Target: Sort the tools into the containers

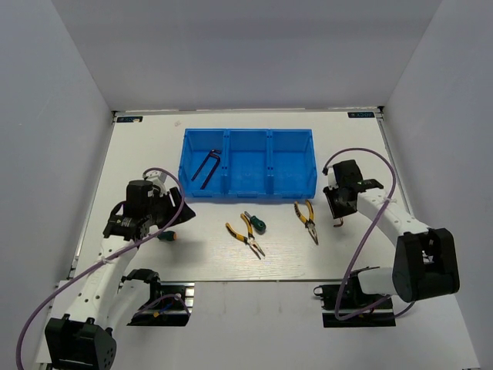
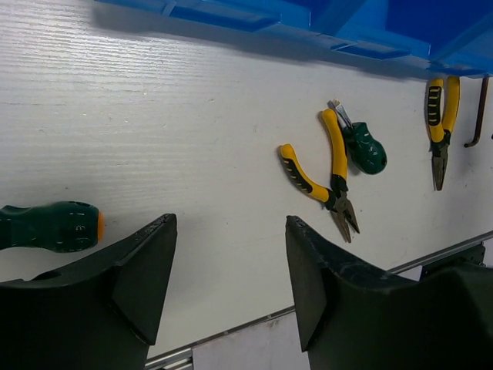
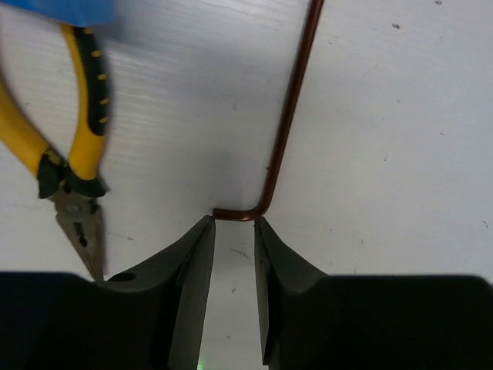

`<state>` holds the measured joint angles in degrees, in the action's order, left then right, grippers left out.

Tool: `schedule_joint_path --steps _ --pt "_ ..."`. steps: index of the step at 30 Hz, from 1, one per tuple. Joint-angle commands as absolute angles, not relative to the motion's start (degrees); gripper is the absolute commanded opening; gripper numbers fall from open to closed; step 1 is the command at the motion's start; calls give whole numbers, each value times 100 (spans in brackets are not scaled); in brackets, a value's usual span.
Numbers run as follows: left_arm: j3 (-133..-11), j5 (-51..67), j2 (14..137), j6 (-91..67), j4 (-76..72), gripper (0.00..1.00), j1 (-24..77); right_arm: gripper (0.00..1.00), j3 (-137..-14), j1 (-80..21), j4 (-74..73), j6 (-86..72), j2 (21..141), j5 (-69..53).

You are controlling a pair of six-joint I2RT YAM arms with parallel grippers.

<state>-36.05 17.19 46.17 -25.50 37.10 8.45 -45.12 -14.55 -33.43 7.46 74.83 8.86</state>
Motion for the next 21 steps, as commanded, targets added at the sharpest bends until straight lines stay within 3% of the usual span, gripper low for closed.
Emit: schedule_joint_path --steps 1,21 --pt "-3779 1661 4587 -2592 3753 69 870 33 -4412 -1266 -2954 685 7567 818" --pt "-3779 1503 4860 -2707 3586 69 870 32 -4667 -677 -2382 817 9149 712"
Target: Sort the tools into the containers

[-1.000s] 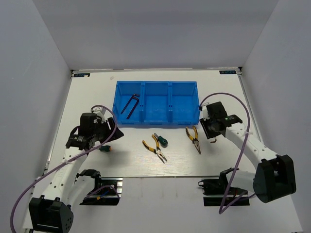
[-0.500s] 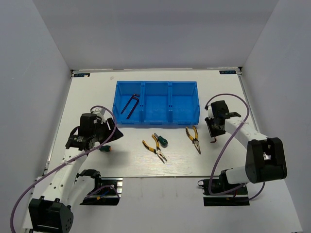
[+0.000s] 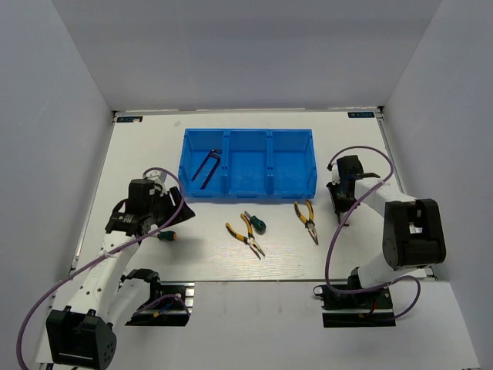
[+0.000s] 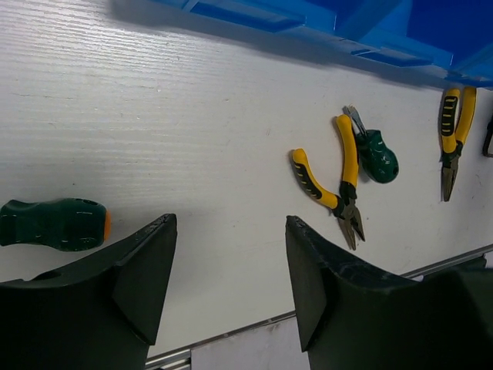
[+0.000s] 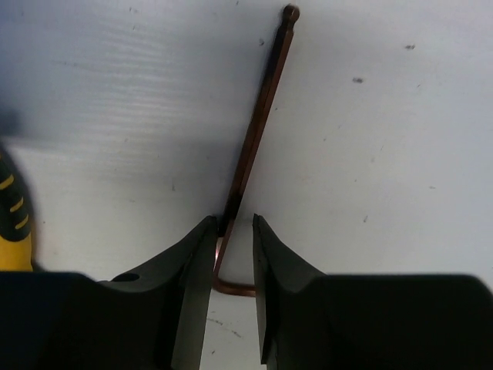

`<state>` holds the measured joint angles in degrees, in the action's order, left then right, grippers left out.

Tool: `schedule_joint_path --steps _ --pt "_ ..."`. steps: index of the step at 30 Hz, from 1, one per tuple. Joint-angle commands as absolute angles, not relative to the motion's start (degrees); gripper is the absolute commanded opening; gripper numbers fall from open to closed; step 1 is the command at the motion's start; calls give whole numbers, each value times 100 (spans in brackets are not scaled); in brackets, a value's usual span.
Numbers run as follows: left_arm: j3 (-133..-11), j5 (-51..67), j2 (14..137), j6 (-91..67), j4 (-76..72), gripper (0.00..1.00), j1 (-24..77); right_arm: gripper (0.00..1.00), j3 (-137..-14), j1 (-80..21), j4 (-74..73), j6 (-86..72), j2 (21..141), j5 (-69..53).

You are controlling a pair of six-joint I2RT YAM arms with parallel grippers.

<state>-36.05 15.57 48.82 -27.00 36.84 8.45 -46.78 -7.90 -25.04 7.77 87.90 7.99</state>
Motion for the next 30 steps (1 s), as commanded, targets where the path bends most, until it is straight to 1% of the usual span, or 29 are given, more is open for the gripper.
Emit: schedule_joint_path --steps 1,5,10,12,13,14,18,25,30 --pt "-3779 1503 4860 -2707 3586 69 870 32 -4684 -659 -2373 835 9184 721" --pt "-3779 1503 4860 -2760 3472 69 870 32 -4667 -554 -2382 853 9307 589" --pt "-3779 1450 4860 -2812 3472 69 870 17 -4589 -519 -2557 765 9422 308" --pt "-3779 1450 4913 -2812 3419 69 870 9 -4501 -536 -2540 738 9387 211" --pt "-3779 1450 4913 -2865 3419 69 870 2 -4448 -536 -2549 738 9352 202" --pt "-3779 1450 4913 -2865 3419 69 870 0 -4421 -545 -2558 747 9343 167" --pt "-3779 1450 4913 -2865 3366 69 870 0 -4508 -501 -2680 765 9203 106" --pt "-3613 1397 4904 -2996 3313 69 870 0 -5281 -492 -3286 1327 7727 -868" --pt "-3498 1345 4790 -3173 3208 69 870 0 -5782 -571 -3665 1169 7190 -1448"
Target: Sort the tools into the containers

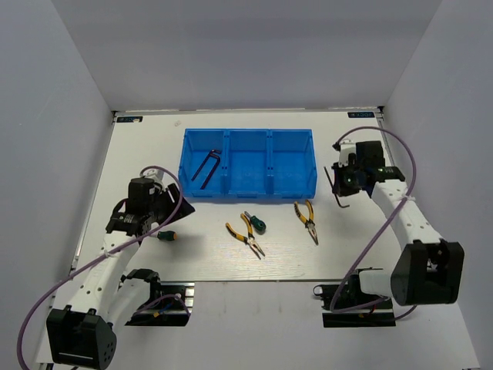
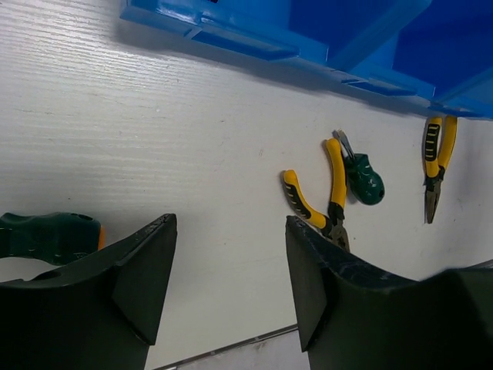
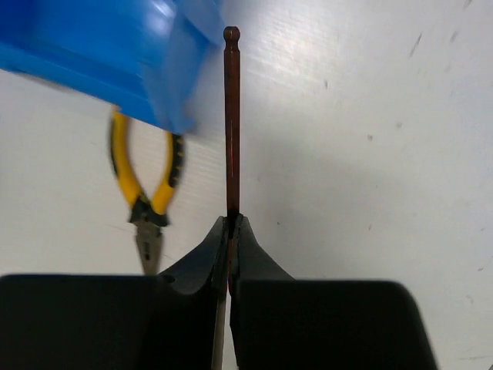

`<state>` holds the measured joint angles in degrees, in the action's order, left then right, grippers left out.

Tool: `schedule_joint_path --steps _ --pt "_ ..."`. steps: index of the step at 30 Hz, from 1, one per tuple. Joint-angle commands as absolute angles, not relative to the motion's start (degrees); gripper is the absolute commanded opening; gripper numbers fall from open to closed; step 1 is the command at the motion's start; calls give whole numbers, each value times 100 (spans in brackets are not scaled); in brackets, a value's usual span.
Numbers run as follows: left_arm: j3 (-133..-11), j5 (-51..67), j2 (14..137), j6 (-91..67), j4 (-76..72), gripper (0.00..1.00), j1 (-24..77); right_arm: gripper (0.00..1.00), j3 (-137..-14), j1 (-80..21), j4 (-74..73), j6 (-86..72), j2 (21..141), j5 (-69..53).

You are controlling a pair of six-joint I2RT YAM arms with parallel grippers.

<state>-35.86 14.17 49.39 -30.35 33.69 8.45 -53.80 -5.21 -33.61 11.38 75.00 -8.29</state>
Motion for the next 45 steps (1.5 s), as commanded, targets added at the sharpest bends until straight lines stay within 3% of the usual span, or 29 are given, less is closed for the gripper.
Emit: schedule_joint_path --steps 1,8,12,18,23,31,32,39,41,45 --pt "-3498 1345 4738 -3173 3208 69 870 0 -5835 -563 -3674 1108 7137 -1520" --pt "-3498 871 4553 -3752 3400 69 870 0 -6467 -1360 -3157 678 7048 -3418" --pt "-3620 258 4553 -4349 4066 69 870 0 -7354 -2536 -2516 203 8282 -3656" --pt "-3867 -474 4553 -5185 4850 69 870 0 -10198 -3672 -2662 -754 10377 -3262" --pt "-3929 -747 4553 -5966 5229 69 870 0 -12089 -4008 -2418 -2187 12110 -2690" --pt "-3771 -1107 4824 -6644 5413 69 870 0 -12559 -4210 -1978 -2374 13183 -1004" --pt "-3771 -1168 4982 -6697 5414 69 870 1 -12525 -4210 -1969 -2382 13288 -976" --pt "-3876 -1230 5659 -6987 5493 69 870 49 -12445 -4166 -1749 -2329 13316 -1247" --pt "-3876 -1230 5888 -7040 5493 69 870 53 -12323 -4131 -1662 -2250 13123 -1563" --pt "-3876 -1292 5994 -7180 5563 66 870 50 -11857 -4087 -1564 -1873 12220 -2021"
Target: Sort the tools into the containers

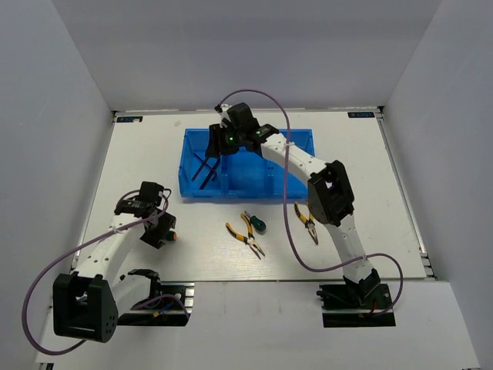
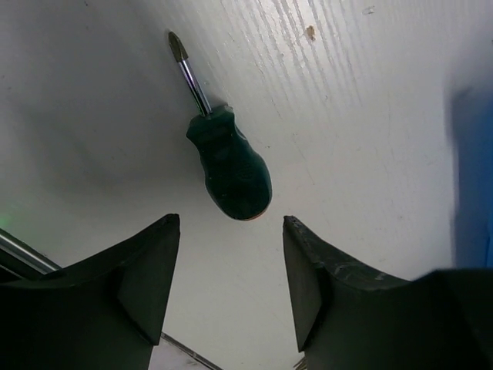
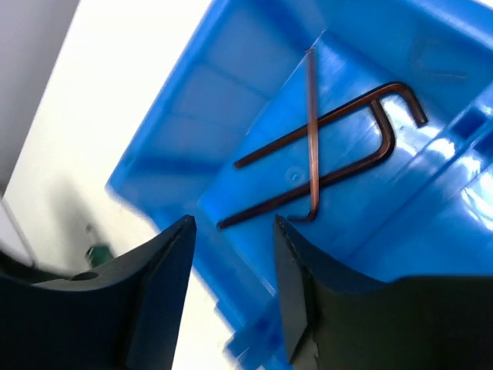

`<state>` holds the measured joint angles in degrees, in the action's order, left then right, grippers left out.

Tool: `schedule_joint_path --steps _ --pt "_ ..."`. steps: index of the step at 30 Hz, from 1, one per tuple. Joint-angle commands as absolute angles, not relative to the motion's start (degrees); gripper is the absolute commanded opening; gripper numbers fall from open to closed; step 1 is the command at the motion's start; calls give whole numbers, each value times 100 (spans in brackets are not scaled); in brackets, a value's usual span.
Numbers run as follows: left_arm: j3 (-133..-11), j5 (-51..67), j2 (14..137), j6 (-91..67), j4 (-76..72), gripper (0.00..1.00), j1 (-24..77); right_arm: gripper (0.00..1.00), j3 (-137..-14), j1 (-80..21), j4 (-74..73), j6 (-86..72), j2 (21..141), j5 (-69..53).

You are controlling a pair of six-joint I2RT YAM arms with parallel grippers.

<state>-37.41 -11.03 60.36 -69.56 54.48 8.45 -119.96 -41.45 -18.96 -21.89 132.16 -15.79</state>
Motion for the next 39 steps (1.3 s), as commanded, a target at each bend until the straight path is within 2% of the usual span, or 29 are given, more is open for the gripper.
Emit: schedule_joint_path --steps 1,6,9,14,17,18,24,32,38,39 --pt "-3806 -1292 5994 -7233 5563 63 870 49 -11578 -4052 -1721 -1733 12060 -2256" --pt "-3516 -1345 6345 -7233 5160 61 870 47 -10461 -3850 -2241 -1100 10962 -2864" --pt "-3445 -1345 6775 -7233 4923 61 870 47 -9153 -3691 -2355 -610 10109 -3032" --pt "-3393 -1458 7215 -7233 4491 59 870 55 -8359 -3577 -3573 921 9055 -2989" --pt "-3515 -1459 7400 -7233 4438 46 870 55 -7693 -3568 -3945 1581 8650 -2656" --pt "-3568 -1459 7453 -7181 4438 33 870 55 -7412 -3542 -3981 1617 8474 -2585" --pt "-3779 -1336 7015 -6400 4315 0 870 50 -6338 -3551 -3850 1863 7866 -2593" --pt "-4526 -687 6381 -5135 4264 0 1045 48 -6328 -3560 -3894 1889 8016 -2479" --pt "-5316 1580 6757 -3236 2340 0 1326 42 -6372 -3560 -3911 1881 8270 -2057" --pt "-5570 2322 6933 -3060 1885 0 1397 42 -6389 -3560 -3876 1863 8340 -1996"
